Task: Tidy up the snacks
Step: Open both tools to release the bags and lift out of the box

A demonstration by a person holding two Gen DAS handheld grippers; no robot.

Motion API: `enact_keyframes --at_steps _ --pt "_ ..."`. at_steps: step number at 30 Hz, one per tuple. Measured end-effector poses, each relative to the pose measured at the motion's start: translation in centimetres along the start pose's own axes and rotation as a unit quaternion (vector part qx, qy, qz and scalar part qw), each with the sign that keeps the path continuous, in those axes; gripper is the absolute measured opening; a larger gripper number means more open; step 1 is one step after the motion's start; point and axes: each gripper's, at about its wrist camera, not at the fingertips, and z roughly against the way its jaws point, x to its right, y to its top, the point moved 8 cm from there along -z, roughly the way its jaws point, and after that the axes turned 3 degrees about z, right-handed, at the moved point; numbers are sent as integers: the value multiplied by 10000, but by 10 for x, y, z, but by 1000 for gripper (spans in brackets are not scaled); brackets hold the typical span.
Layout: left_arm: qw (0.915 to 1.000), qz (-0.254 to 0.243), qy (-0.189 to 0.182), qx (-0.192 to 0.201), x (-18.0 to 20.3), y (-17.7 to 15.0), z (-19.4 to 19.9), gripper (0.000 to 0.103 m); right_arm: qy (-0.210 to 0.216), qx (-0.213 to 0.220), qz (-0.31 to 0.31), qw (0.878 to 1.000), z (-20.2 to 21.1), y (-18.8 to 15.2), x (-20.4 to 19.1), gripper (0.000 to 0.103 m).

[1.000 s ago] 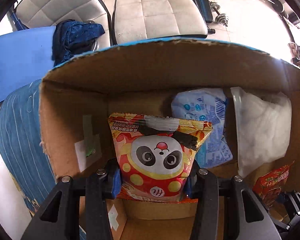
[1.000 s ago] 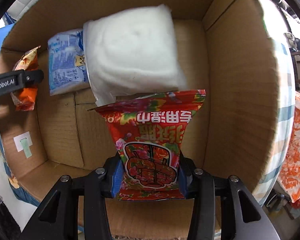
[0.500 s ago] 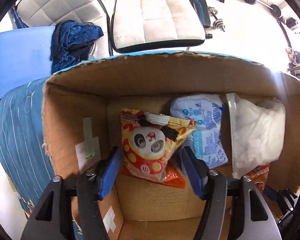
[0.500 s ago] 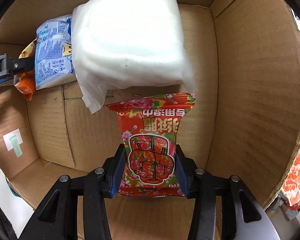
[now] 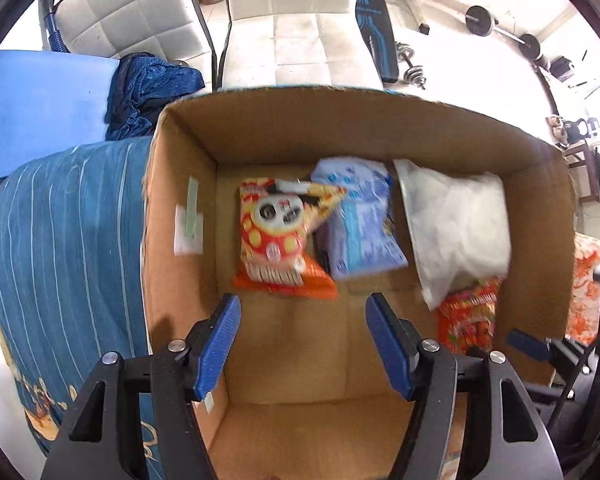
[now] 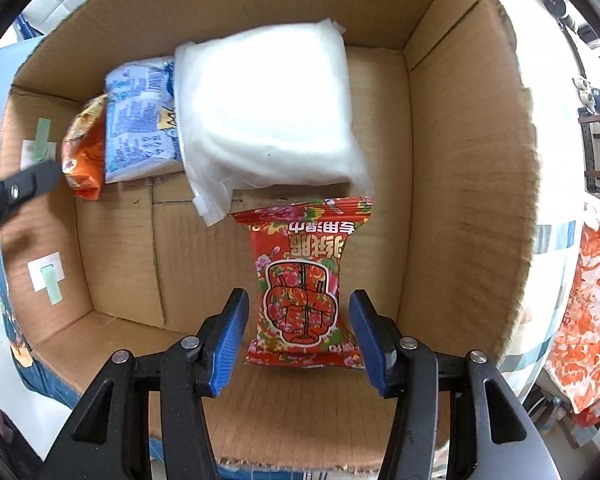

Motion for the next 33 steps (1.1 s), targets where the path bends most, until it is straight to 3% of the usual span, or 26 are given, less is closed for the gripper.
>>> enact_keyframes --at_steps 4,9,16,33 --pt "9998 -45 -108 142 6 -18 13 80 57 174 6 9998 18 -7 -4 72" --pt "9991 -89 -78 413 8 -36 29 97 20 373 98 9993 36 -22 -9 79" --pt "9973 -151 -168 694 8 -57 53 98 3 770 209 9968 68 -46 -15 96" --pt "9840 -149 -213 1761 13 -115 149 98 90 1679 294 9853 127 -105 -40 97"
